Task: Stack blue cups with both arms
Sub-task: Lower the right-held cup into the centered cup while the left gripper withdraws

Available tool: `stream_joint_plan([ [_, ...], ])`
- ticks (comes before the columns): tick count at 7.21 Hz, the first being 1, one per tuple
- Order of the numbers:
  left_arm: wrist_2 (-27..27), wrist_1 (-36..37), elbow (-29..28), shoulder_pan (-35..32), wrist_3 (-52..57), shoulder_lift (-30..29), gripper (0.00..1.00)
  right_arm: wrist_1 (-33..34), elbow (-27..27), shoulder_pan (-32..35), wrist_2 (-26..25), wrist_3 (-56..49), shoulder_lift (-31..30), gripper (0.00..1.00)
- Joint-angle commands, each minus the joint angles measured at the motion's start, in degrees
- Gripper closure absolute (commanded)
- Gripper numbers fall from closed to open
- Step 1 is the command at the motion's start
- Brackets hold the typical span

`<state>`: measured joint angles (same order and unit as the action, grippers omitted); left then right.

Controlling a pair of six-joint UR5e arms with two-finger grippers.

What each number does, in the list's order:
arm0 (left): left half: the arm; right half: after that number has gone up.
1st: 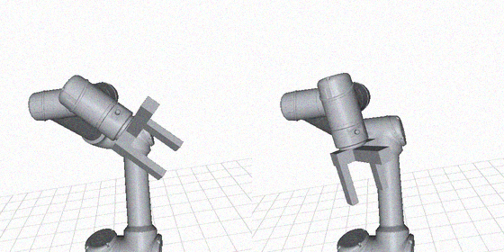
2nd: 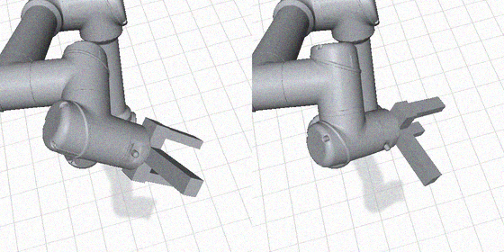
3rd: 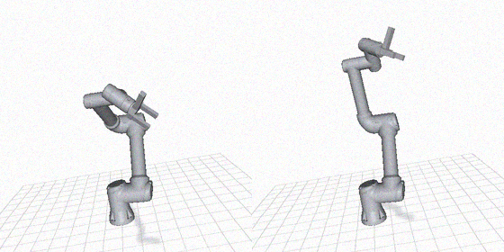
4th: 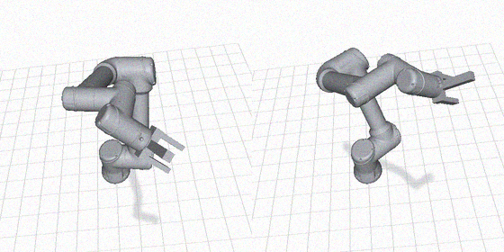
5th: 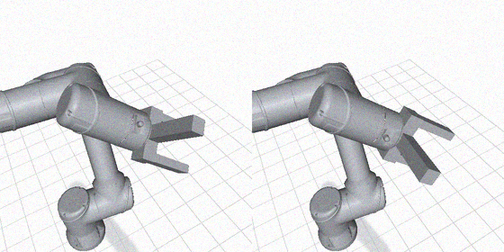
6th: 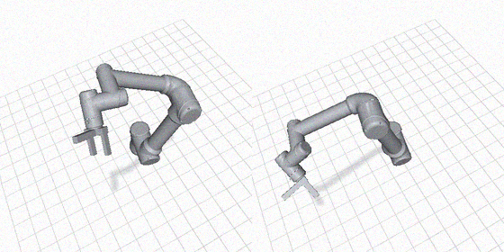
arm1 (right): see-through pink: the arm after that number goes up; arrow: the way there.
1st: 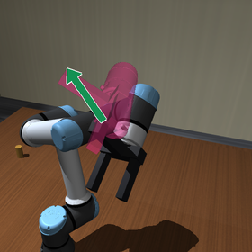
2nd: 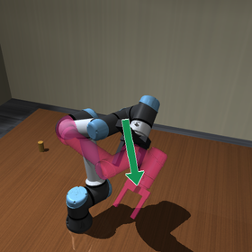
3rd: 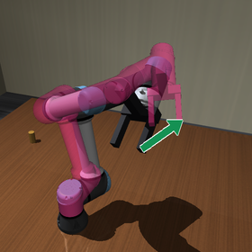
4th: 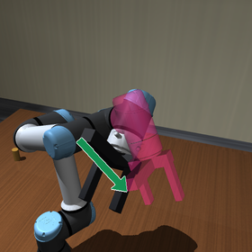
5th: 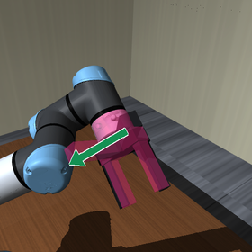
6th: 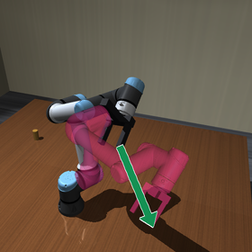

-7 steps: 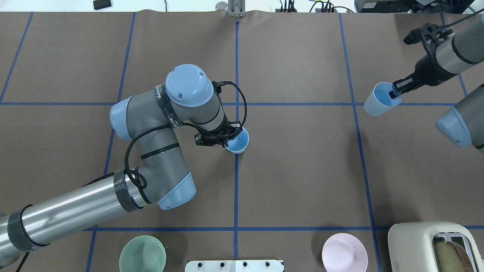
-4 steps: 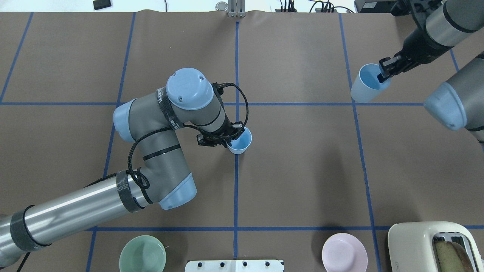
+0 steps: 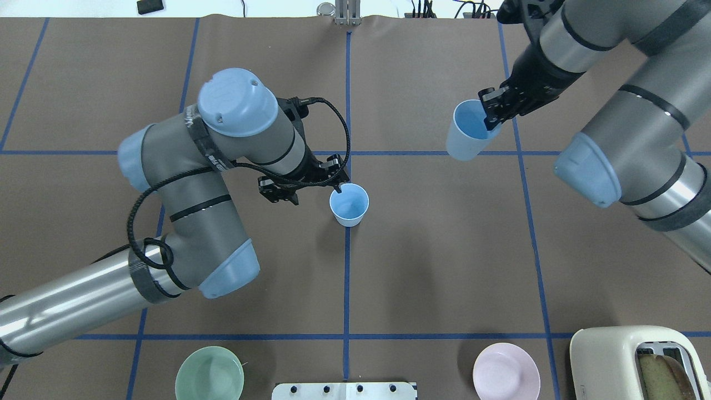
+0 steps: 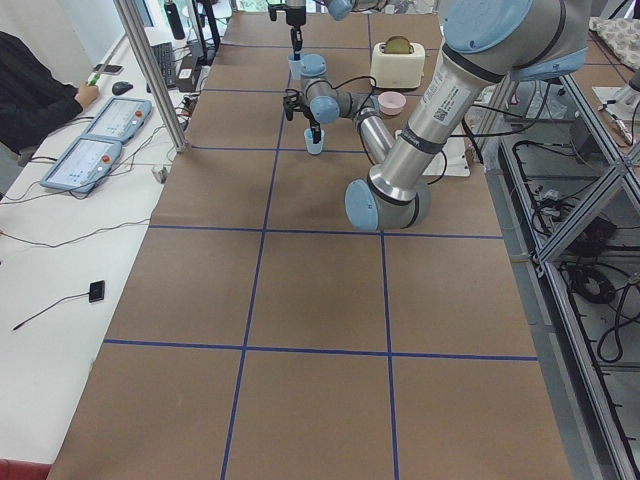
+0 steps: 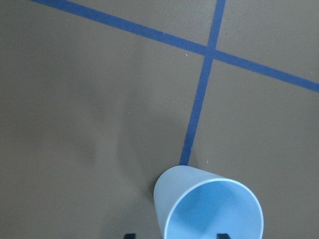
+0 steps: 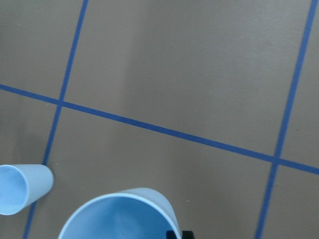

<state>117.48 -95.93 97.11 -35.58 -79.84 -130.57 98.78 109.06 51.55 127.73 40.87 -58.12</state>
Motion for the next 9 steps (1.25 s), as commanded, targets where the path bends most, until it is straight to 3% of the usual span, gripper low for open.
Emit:
stream_joint_plan([
  [1, 2.1, 5.9, 6.7, -5.3, 9.1, 4.5, 0.05, -0.3, -0.9, -10.4, -7.8, 10.1, 6.1, 1.0],
  [3, 2.3, 5.8, 6.8, -8.6, 18.0, 7.7, 0.03, -2.0, -3.9, -15.8, -13.0, 14.2, 9.1, 1.0],
  [5, 7.0, 5.5, 6.8, -12.6, 21.0, 9.7, 0.04, -8.2, -8.0, -18.9, -16.6, 16.1, 9.5, 1.0],
  [9, 7.8, 5.3, 7.0, -13.1, 22.0, 10.9, 0.04, -10.4, -10.2, -19.2, -17.8, 15.2, 9.6, 1.0],
])
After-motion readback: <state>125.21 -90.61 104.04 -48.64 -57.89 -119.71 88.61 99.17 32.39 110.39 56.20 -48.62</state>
